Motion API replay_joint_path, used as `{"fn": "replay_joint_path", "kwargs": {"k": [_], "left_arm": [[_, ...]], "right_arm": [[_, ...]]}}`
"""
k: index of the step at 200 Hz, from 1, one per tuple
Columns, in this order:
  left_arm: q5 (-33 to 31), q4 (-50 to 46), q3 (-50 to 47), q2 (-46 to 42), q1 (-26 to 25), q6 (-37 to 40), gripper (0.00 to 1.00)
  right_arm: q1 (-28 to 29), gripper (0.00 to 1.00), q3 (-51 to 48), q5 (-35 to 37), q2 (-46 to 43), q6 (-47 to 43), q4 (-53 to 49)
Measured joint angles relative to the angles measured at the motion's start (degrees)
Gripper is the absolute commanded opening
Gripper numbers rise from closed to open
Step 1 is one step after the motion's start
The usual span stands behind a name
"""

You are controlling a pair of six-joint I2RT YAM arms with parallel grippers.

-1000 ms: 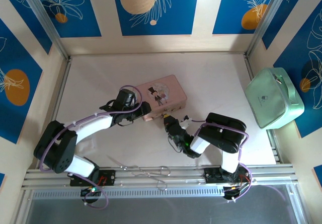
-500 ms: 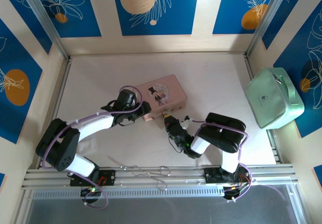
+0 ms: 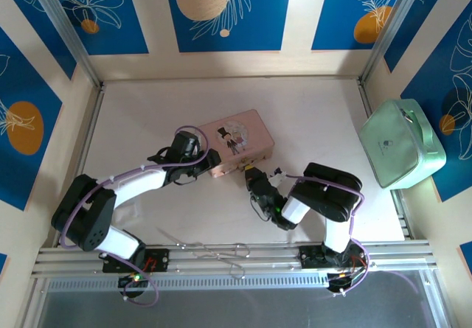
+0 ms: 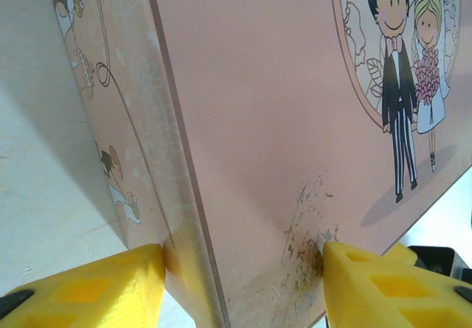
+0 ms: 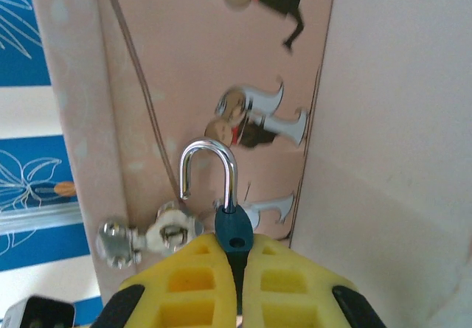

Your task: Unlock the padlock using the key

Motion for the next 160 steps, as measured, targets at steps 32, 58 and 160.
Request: {"fn": "replay_joint_path", "kwargs": {"k": [32,58,160], "left_arm": [[0.0,0.1,-0.1,-0.1,0.0,0.2,0.55],[0.0,0.0,-0.1,-0.2,0.0,0.9,0.54],[-2.3,-7.7,1.7,-2.6,0.0,7.6,0.56]], "right_arm": [[-0.6,0.00,-0.2,0.4,0.0,0.0,0.0],[-0.9,0.00,-0.5,0.4,0.0,-0.1,0.5],[-4.2,0.00,-10.9,-7.0,-33.3,-11.4,-25.8]]}}
